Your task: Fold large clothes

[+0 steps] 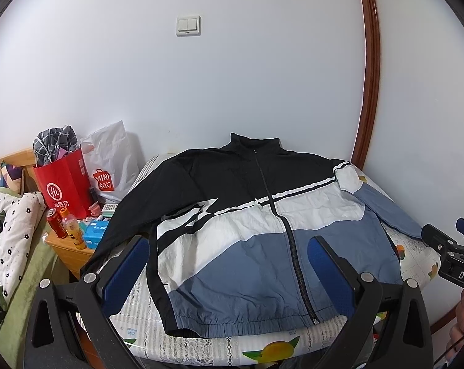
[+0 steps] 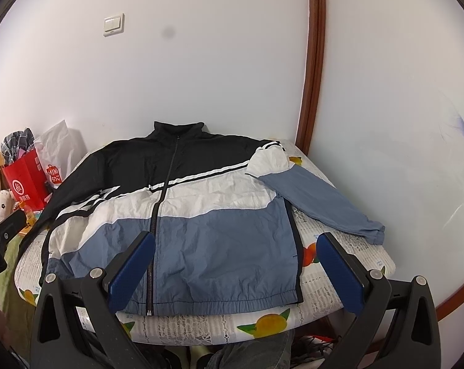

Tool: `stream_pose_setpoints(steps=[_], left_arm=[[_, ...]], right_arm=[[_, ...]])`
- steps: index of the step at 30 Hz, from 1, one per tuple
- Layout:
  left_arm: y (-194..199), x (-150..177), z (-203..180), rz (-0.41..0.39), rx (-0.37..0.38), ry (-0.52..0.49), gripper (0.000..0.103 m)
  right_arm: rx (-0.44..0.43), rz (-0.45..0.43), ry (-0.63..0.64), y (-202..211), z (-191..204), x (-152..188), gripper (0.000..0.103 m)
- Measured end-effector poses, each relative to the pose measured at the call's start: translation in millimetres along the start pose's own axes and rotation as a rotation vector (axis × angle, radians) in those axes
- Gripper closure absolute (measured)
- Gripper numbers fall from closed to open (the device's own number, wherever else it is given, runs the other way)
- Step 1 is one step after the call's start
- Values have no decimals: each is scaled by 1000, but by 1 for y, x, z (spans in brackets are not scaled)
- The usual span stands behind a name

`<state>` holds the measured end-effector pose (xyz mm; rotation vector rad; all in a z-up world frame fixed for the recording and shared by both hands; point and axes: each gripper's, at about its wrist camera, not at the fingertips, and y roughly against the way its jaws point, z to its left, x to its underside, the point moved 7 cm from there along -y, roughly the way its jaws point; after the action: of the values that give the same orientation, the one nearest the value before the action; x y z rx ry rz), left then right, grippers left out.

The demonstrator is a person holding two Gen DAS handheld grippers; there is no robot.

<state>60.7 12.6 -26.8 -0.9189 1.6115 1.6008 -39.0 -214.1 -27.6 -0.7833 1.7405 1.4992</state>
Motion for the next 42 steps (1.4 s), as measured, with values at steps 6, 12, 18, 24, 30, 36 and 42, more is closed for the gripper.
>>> stream_pose_setpoints(steps=[6,12,18,24,30,36,42], left_arm=[[0,0,0,-2,1,1,0],[2,-2,-3,-6,6,0,0],[2,-2,-4,-9,0,-2,0],[7,1,-1,-20,2,3,0],[7,1,0,-23,-3,2,0],[7,1,1,-21,-4,2,0],[8,-1,1,-24,-4,3,0]], right_arm=[[-1,-4,1,1,-1,1,0],[2,-10,-4,5,-3,2,0],[7,-7,-10,6,-4,2,0],[5,-6,-16,7,-6,1,0],[10,-6,-14,6,-6,2,0],[11,-4,-13,6,-5,2,0],[7,-5,-10,6,-4,2,0]])
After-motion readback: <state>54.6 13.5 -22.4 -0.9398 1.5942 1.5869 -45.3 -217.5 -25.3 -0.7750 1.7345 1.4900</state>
